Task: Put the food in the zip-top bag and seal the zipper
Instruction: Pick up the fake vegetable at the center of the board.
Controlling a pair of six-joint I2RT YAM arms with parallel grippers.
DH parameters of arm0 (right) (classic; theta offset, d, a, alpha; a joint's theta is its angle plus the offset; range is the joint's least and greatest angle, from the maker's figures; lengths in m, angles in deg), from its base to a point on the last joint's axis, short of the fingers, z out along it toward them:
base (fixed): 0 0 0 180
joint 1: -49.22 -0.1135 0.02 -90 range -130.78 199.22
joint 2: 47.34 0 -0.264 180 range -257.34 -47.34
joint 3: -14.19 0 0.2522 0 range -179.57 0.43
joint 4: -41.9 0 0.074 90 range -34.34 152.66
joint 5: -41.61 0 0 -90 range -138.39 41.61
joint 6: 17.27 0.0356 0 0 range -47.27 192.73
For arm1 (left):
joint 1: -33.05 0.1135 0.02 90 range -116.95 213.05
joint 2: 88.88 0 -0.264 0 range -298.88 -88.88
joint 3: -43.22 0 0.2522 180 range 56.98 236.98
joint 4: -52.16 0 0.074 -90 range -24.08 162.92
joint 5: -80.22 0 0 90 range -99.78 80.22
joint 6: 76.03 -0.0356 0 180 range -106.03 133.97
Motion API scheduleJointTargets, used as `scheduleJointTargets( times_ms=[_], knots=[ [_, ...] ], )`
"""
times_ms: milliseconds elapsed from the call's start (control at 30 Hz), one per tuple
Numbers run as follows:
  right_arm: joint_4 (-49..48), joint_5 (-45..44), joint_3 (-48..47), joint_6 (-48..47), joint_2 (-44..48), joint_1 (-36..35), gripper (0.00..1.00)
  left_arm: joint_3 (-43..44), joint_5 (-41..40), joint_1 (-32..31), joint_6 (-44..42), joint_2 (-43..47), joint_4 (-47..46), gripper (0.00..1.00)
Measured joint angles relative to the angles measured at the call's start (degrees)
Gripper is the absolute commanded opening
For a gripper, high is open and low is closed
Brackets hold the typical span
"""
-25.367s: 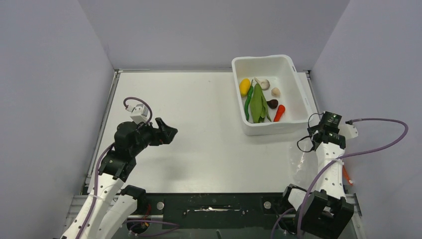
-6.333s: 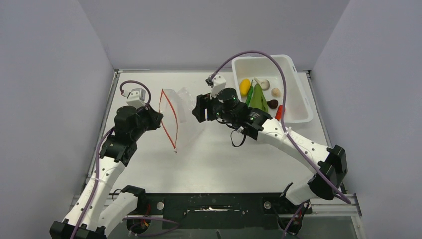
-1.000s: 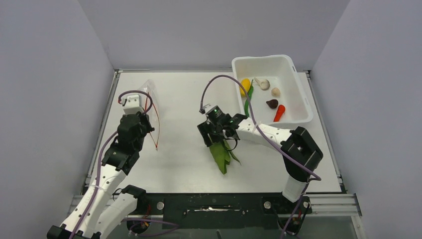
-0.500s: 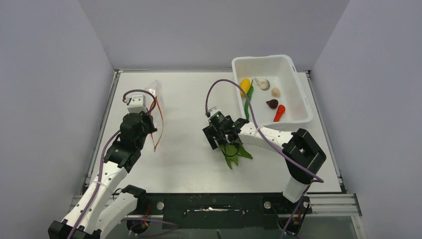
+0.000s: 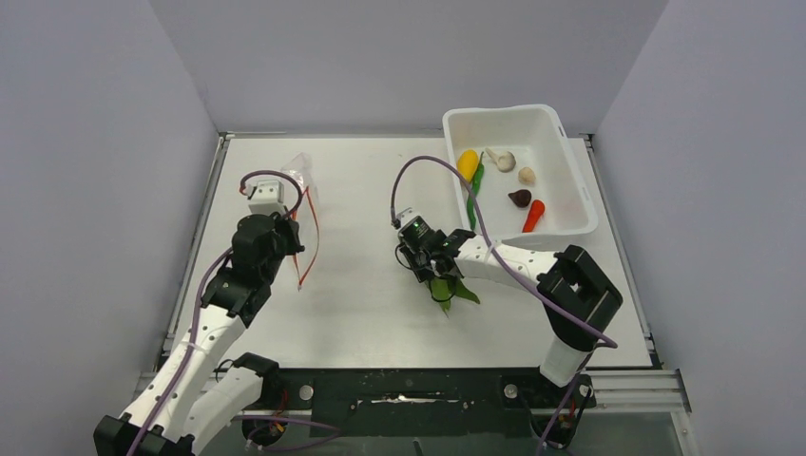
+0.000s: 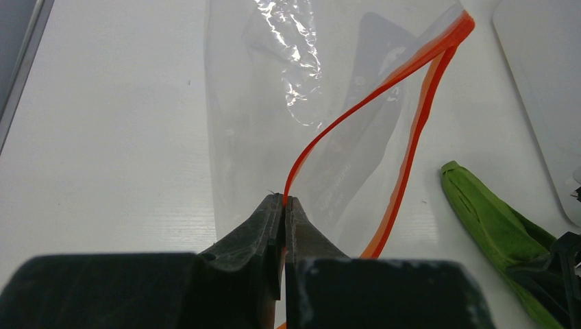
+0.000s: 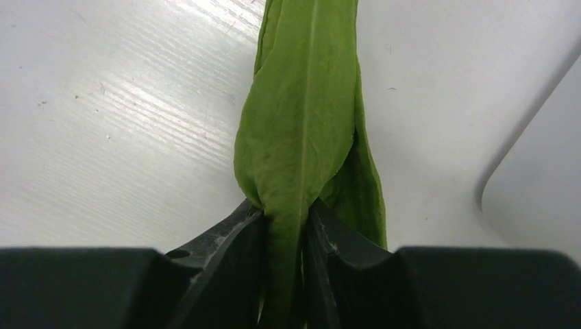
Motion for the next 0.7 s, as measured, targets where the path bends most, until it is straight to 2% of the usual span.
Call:
scheduleJointTargets(
  times_ms=[167,333,533,700],
  knots=[
    [0.6,0.6,0.0,-0.7,1.5,0.0,0.19,0.0,1.7,0.1,0.5,-1.2,-0.3,0.00],
    [1.6,3.6,0.0,-0.7,6.9,0.1,0.17,-1.2,4.1,0.2,0.4,-1.4,-2.2,0.00],
    [1.5,11.9,0.0,-0.3,14.2,0.1,0.16,-3.1,5.8,0.2,0.2,-1.0,-3.3,0.00],
    [1.2,20.0,0.0,1.9,15.8,0.0,0.15,-3.1,6.5,0.2,0.1,-1.0,-3.8,0.00]
  ],
)
